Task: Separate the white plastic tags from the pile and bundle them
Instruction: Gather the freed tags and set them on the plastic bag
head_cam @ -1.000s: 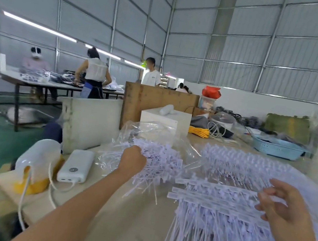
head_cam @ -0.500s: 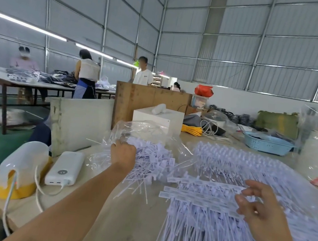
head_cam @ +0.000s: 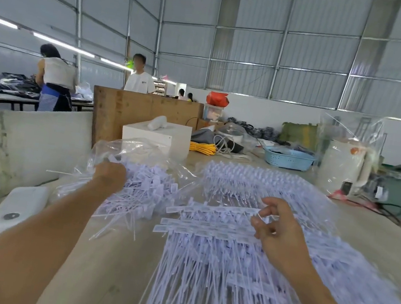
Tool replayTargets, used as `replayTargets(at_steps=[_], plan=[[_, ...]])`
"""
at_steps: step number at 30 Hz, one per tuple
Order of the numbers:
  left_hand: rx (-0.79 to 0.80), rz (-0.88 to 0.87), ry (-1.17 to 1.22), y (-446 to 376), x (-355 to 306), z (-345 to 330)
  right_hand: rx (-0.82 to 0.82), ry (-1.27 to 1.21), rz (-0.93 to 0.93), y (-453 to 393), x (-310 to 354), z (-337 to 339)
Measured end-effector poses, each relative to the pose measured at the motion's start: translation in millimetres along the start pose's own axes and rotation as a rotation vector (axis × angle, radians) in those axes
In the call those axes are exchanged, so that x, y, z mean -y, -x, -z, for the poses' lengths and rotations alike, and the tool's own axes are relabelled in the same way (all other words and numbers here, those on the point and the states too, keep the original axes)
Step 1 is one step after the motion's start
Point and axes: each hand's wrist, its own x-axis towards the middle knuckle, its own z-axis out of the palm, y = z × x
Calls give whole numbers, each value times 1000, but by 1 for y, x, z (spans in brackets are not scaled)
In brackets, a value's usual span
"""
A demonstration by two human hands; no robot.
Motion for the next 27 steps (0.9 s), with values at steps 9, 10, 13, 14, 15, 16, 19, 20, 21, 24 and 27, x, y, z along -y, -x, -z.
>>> replayTargets(at_steps=[9,10,13,14,15,16,19,20,21,24,27], plan=[[50,-488,304,78,-103,67,171,301,-73,-2,-17,17],[192,-582,392,85,-109,68,190,355,-80,-2,-19,19],[335,-706,297,96,-114,51,214,427,-110,-2,-23,28],[324,-703,291,95,-113,42,209,442,-109,-2,-25,30],[307,-706,325,95,-110,34,203,450,-99,-3,-26,31],[299,-722,369,94,-109,29,197,452,-92,-4,-27,35],[300,-764,410,94,-103,26,262,432,-86,-5,-24,39],[286,-775,390,96,-103,26,294,416,-92,-5,-24,40],[261,-788,363,98,-104,27,324,410,-89,-4,-23,41],[165,-814,328,101,-107,27,368,507,-105,-2,-20,42],[106,-800,569,98,-105,28,319,634,-33,-2,-11,43]])
